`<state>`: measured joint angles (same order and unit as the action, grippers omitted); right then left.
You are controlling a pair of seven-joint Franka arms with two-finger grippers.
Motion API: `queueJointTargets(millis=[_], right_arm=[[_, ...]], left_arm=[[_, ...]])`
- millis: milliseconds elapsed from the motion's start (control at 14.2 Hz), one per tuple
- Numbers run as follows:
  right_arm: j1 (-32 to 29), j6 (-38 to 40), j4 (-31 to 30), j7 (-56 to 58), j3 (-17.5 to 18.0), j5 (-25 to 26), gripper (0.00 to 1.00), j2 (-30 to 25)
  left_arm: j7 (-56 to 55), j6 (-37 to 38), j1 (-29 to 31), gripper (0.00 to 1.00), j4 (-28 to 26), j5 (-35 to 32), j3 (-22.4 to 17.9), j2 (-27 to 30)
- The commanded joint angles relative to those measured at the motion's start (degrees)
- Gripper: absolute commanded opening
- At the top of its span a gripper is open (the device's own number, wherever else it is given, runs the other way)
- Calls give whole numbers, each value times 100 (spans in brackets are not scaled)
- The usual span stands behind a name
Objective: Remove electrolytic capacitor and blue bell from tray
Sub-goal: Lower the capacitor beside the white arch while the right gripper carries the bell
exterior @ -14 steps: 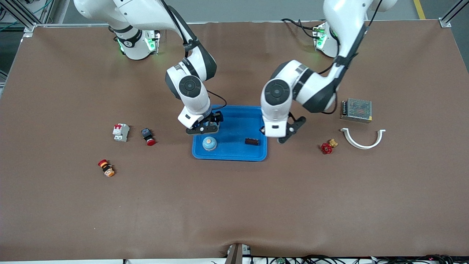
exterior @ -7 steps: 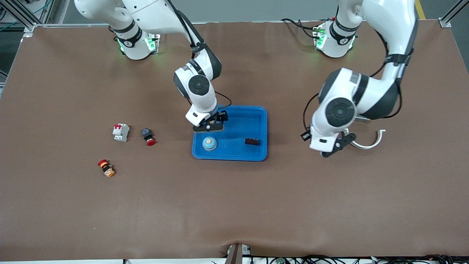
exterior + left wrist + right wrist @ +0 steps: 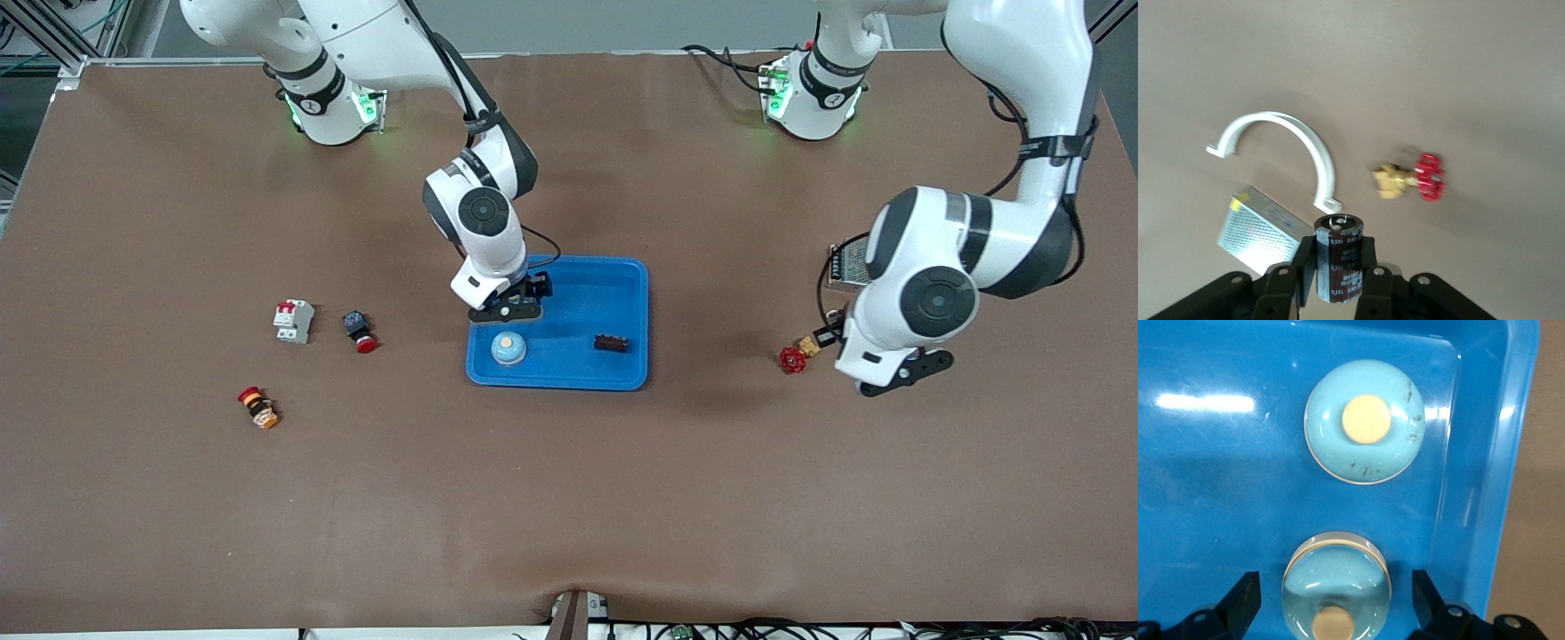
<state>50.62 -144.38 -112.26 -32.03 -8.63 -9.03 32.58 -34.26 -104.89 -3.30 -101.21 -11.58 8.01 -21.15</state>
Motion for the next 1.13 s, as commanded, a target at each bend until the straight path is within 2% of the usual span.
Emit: queueJointTargets(millis=[0,211,422,915,985,1056], right_arm=[[97,-99,-33,-57,-52,-82,100,29],[97,-99,-33,-57,-52,-82,100,29],[97,-108,-33,-57,-52,-82,100,38],[89,-99,-24,-57,-52,-82,54,38],[89,-99,-15,-57,-52,-82,44,29],[89,-99,-15,-57,-52,-82,39,38]], left_arm=[[646,-67,451,0,-267,-317,69,199],[1069,-443,829,0,-539,-450,78,199],[1150,-1075,1076,0,-1030,-503,78,199],[1150,-2736,1279,0,-2278,-776,52,173],[1141,-2982,1279,0,-2437,-871,43,164],[1132,-3150,1357,0,-2552,-1064,52,155]])
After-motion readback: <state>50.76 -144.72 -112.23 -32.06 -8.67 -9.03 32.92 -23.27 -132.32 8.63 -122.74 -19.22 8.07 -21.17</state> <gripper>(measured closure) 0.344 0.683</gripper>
